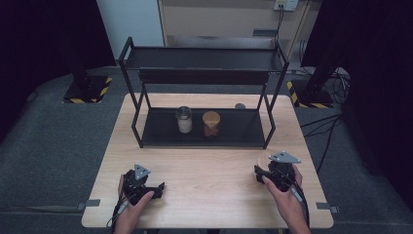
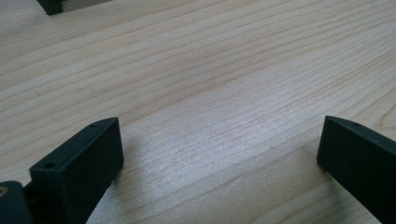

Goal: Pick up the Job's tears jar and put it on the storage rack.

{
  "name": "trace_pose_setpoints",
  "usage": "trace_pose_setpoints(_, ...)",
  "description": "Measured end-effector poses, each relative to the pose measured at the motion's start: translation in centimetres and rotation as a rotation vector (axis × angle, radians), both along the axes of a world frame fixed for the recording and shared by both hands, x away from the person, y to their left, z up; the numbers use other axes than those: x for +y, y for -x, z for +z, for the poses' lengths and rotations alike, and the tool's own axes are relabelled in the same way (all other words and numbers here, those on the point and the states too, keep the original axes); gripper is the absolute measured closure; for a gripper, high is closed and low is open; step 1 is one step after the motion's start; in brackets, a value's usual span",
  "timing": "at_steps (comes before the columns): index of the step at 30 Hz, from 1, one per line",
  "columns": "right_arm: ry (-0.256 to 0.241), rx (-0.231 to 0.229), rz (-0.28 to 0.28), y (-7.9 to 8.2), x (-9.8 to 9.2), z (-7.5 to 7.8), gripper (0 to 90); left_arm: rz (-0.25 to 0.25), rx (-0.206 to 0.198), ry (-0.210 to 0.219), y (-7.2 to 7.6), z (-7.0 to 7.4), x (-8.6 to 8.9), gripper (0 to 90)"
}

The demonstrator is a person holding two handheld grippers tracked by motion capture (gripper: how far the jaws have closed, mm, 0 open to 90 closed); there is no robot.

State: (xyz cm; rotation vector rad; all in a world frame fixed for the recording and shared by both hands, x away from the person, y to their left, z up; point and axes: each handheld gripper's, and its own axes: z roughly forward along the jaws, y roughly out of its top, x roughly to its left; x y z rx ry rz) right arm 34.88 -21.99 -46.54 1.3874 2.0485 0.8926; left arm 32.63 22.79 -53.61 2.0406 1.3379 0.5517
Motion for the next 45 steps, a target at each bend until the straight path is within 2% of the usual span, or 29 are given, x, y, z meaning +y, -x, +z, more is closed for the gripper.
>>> trace_pose_setpoints(10, 0.012, -0.002, 0.017, -0.6, 1.3, 0.6, 25.5, 0.000, 0.000, 0.000, 0.0, 0.0, 0.0, 0.0)
trace_pose_setpoints(22, 0.017, -0.003, 0.053, -2.2, 3.2, 1.0, 25.5, 0.000, 0.000, 0.000, 0.0, 0.0, 0.0, 0.0)
trace_pose_setpoints(35, 0.005, -0.002, 0.073, -3.7, 5.1, 1.0, 25.5, 0.000, 0.000, 0.000, 0.0, 0.0, 0.0, 0.0)
trace_pose_setpoints(45, 0.015, -0.009, 0.083, -5.1, 6.6, 1.3, 25.5, 0.000, 0.000, 0.000, 0.0, 0.0, 0.0, 0.0)
